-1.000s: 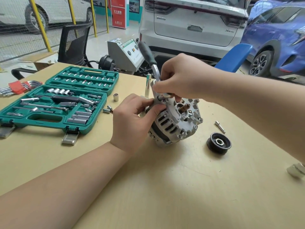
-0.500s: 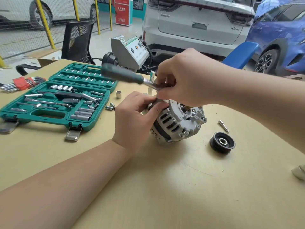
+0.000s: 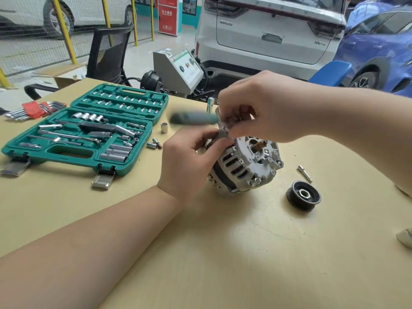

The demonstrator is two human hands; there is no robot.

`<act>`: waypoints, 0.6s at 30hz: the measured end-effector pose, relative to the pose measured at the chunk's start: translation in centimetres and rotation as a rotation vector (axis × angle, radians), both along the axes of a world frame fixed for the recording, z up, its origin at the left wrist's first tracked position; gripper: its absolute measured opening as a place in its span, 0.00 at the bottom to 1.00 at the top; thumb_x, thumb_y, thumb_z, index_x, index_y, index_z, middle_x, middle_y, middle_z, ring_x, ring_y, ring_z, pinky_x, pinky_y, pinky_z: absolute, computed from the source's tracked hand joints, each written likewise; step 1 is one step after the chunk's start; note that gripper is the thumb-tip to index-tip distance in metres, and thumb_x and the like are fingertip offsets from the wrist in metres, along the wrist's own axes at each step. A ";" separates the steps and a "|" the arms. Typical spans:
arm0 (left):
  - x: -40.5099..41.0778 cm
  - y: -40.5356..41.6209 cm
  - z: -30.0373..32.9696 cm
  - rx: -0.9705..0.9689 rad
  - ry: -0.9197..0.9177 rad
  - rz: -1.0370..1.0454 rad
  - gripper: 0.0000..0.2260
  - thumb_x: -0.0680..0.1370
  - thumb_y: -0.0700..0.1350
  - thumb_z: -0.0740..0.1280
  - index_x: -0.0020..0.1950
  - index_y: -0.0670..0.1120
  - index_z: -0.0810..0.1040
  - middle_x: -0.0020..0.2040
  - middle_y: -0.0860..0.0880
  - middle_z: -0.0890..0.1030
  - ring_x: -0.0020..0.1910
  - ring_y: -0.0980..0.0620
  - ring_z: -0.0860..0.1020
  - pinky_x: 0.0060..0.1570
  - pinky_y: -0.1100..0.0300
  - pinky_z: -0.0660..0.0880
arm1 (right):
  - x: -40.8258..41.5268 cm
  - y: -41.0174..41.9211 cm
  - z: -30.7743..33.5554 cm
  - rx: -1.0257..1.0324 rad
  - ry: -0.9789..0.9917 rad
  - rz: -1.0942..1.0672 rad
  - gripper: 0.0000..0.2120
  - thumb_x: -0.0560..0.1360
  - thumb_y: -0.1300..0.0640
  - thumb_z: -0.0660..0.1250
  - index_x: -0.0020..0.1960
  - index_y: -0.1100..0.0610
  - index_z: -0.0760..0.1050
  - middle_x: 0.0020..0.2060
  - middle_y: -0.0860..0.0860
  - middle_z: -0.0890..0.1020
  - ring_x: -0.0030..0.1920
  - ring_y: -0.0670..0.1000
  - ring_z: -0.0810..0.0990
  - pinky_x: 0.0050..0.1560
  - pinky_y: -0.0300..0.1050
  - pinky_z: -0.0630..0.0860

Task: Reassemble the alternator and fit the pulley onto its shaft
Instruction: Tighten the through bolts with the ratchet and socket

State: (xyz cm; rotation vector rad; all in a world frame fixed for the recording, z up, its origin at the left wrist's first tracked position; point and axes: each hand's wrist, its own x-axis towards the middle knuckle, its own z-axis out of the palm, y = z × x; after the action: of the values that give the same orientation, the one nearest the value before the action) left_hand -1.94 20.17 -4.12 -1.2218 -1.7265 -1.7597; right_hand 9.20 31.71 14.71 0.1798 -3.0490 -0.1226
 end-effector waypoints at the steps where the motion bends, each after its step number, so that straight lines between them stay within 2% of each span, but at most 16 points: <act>1: -0.2 -0.1 0.0 -0.014 0.051 0.017 0.10 0.79 0.49 0.77 0.56 0.44 0.88 0.51 0.52 0.86 0.50 0.53 0.84 0.49 0.51 0.83 | 0.3 0.0 0.0 0.070 -0.012 0.074 0.07 0.74 0.46 0.71 0.47 0.49 0.79 0.42 0.44 0.79 0.41 0.50 0.75 0.43 0.46 0.69; 3: -0.4 -0.1 0.0 -0.004 0.071 0.001 0.13 0.79 0.52 0.77 0.57 0.45 0.87 0.52 0.55 0.86 0.50 0.56 0.84 0.49 0.55 0.84 | 0.9 0.1 -0.4 0.160 0.012 0.133 0.12 0.75 0.44 0.67 0.51 0.51 0.80 0.44 0.46 0.79 0.42 0.52 0.72 0.44 0.47 0.70; 6: 0.6 -0.1 0.0 0.002 -0.199 -0.026 0.15 0.75 0.65 0.76 0.57 0.60 0.84 0.49 0.68 0.85 0.52 0.63 0.86 0.50 0.63 0.84 | 1.4 0.2 -1.3 0.130 0.123 0.078 0.11 0.77 0.46 0.69 0.51 0.54 0.80 0.43 0.47 0.77 0.42 0.53 0.71 0.46 0.54 0.76; 7: 0.7 -0.1 0.2 -0.011 -0.246 -0.030 0.15 0.75 0.65 0.76 0.57 0.60 0.85 0.48 0.71 0.85 0.52 0.65 0.85 0.51 0.65 0.84 | 1.4 0.2 -1.6 0.114 0.146 0.054 0.10 0.77 0.48 0.71 0.51 0.54 0.80 0.43 0.47 0.77 0.42 0.54 0.71 0.47 0.55 0.76; 8: 0.8 -0.1 0.3 -0.023 -0.223 -0.006 0.16 0.77 0.63 0.76 0.58 0.56 0.87 0.47 0.70 0.85 0.52 0.64 0.86 0.52 0.63 0.84 | 1.2 0.0 -1.8 0.109 0.163 0.032 0.09 0.77 0.49 0.71 0.52 0.54 0.79 0.44 0.47 0.77 0.42 0.54 0.71 0.48 0.56 0.77; 10: 0.5 -0.2 0.6 -0.033 -0.071 0.022 0.18 0.81 0.60 0.72 0.59 0.47 0.89 0.49 0.59 0.88 0.50 0.57 0.87 0.52 0.53 0.85 | 0.8 -0.4 -2.2 0.108 0.193 -0.002 0.09 0.78 0.49 0.70 0.53 0.54 0.79 0.45 0.49 0.79 0.44 0.57 0.74 0.49 0.56 0.77; 11: 0.4 -0.2 0.6 -0.033 0.000 0.036 0.19 0.82 0.60 0.71 0.58 0.45 0.89 0.49 0.54 0.89 0.49 0.53 0.86 0.51 0.50 0.84 | 0.5 -0.6 -2.4 0.101 0.210 -0.024 0.09 0.78 0.49 0.68 0.52 0.54 0.79 0.44 0.50 0.80 0.44 0.58 0.76 0.49 0.56 0.77; 13: 0.2 -0.1 0.5 -0.039 0.001 0.029 0.18 0.82 0.59 0.71 0.58 0.46 0.89 0.49 0.52 0.88 0.48 0.50 0.85 0.49 0.47 0.83 | -0.1 -1.0 -2.8 0.065 0.251 -0.116 0.09 0.78 0.48 0.66 0.46 0.52 0.75 0.38 0.52 0.78 0.40 0.59 0.75 0.44 0.55 0.77; 15: 0.4 -0.1 0.4 -0.043 -0.028 0.007 0.16 0.82 0.57 0.72 0.59 0.47 0.89 0.49 0.51 0.88 0.49 0.48 0.84 0.49 0.44 0.84 | -1.1 -1.2 -2.9 -0.063 0.271 -0.286 0.10 0.76 0.48 0.66 0.39 0.52 0.72 0.32 0.51 0.76 0.34 0.57 0.75 0.36 0.49 0.75; 18: 0.4 -0.1 0.2 -0.052 0.000 0.016 0.17 0.82 0.57 0.71 0.60 0.45 0.88 0.50 0.49 0.88 0.49 0.46 0.84 0.49 0.44 0.84 | -2.5 -1.0 -2.5 -0.386 0.236 -0.533 0.08 0.72 0.52 0.69 0.40 0.57 0.79 0.28 0.50 0.80 0.26 0.50 0.77 0.24 0.40 0.71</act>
State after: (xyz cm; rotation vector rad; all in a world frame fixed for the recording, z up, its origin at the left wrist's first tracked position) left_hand -1.53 20.09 -3.90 -1.2255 -1.7877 -1.7162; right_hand 6.74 30.70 12.17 -0.6233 -2.7327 0.3809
